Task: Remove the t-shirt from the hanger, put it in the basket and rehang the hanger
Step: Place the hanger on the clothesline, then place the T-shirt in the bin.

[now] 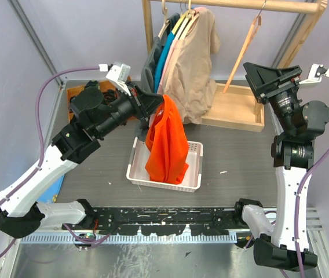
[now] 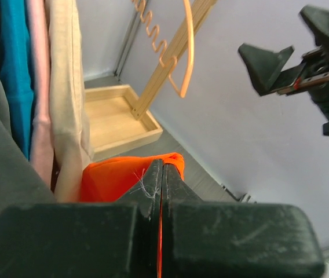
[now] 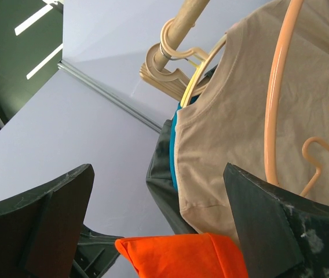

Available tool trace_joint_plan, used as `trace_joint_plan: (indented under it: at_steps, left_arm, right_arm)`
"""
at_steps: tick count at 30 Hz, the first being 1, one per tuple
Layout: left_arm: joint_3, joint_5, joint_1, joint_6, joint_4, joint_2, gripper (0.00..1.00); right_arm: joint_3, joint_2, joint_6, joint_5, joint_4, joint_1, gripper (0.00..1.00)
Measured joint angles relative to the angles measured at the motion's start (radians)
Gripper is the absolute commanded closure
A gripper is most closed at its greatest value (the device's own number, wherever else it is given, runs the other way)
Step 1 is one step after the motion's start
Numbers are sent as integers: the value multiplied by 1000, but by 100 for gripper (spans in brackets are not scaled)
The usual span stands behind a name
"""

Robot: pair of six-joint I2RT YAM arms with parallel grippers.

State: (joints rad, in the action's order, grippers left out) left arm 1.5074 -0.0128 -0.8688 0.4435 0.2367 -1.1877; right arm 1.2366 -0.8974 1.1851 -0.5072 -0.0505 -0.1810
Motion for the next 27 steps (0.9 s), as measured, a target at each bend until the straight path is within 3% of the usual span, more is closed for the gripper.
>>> trace_joint_plan:
  at_steps: [18, 27]
  left_arm:
    - [-261, -77, -132, -13, 101, 51, 100]
    - [-327, -140, -142, 12, 161, 14, 100]
  right_arm:
    - [-2, 55, 2, -15, 68, 0, 0]
    - [-2, 56, 1, -22, 86, 0, 0]
